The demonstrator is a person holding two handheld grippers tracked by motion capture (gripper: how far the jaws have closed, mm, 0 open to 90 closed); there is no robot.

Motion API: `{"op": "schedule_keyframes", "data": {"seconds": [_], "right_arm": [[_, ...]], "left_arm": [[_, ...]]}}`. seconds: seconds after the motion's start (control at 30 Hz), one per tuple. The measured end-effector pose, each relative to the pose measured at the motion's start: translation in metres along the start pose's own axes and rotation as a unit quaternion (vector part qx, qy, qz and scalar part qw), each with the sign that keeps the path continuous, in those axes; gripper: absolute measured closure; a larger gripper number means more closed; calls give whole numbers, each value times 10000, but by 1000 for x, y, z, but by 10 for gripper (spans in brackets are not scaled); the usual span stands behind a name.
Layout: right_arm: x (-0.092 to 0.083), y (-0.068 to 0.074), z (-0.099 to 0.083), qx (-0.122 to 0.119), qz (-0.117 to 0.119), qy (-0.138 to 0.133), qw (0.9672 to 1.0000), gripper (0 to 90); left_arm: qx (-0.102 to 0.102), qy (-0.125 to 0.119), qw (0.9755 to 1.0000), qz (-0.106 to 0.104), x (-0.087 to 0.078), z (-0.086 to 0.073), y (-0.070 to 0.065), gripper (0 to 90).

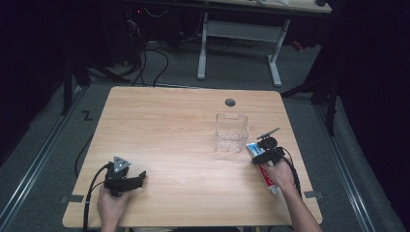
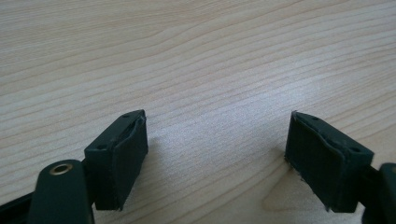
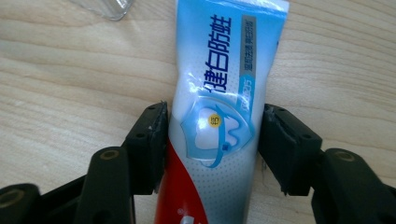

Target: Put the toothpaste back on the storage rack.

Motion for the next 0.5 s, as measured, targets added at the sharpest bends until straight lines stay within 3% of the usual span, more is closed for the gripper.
{"op": "schedule_keyframes", "data": {"seconds": [0.27,0.5], "right_arm": [[-1,1,1,-187,127,83,9997,516],[-9,-3,0,-253,328,-96,9991,681]], "left_arm": [[4,0,10000,0,0,0,0,214],[16,4,10000,-6,0,0,-1,214]]}}
Point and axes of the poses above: each handheld gripper's, and its own axes: x roughly forward along the jaws, z roughly out of its top, y roughly to its left, the point moved 4 cm from there along x, roughly forward along the jaws, and after that the axes turned 6 degrees about -y, right-handed, at the moved point
